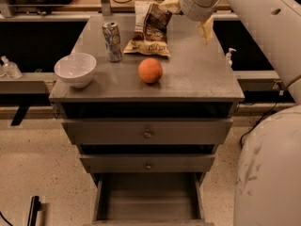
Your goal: Place brown chip bag into bottom drawer
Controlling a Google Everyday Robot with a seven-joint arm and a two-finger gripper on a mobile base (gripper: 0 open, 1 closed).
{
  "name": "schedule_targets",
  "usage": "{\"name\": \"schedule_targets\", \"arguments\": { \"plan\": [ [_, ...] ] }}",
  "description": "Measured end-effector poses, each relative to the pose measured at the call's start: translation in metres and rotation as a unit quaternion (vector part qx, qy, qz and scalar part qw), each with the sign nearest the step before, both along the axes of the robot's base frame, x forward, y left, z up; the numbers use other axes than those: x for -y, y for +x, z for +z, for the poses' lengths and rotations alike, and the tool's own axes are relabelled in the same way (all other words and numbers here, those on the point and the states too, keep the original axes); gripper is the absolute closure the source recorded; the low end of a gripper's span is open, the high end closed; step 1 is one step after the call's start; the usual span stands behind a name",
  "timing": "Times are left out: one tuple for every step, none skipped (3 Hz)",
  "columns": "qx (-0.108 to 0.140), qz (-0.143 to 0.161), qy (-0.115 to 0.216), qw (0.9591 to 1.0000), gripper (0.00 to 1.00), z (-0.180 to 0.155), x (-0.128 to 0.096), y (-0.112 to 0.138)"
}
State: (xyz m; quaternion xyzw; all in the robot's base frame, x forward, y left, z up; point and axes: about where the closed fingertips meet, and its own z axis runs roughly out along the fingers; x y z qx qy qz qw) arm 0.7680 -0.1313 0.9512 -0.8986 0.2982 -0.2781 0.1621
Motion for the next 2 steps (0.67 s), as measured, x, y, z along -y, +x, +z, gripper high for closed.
{"name": "schedule_targets", "arguments": {
  "plan": [
    [0.036,0.079,0.007,0.9962,0.00,0.008,-0.018,0.018],
    [0.068,0.170,-0.030,0.9827,0.00,0.000,-0.045,0.049]
  ]
}}
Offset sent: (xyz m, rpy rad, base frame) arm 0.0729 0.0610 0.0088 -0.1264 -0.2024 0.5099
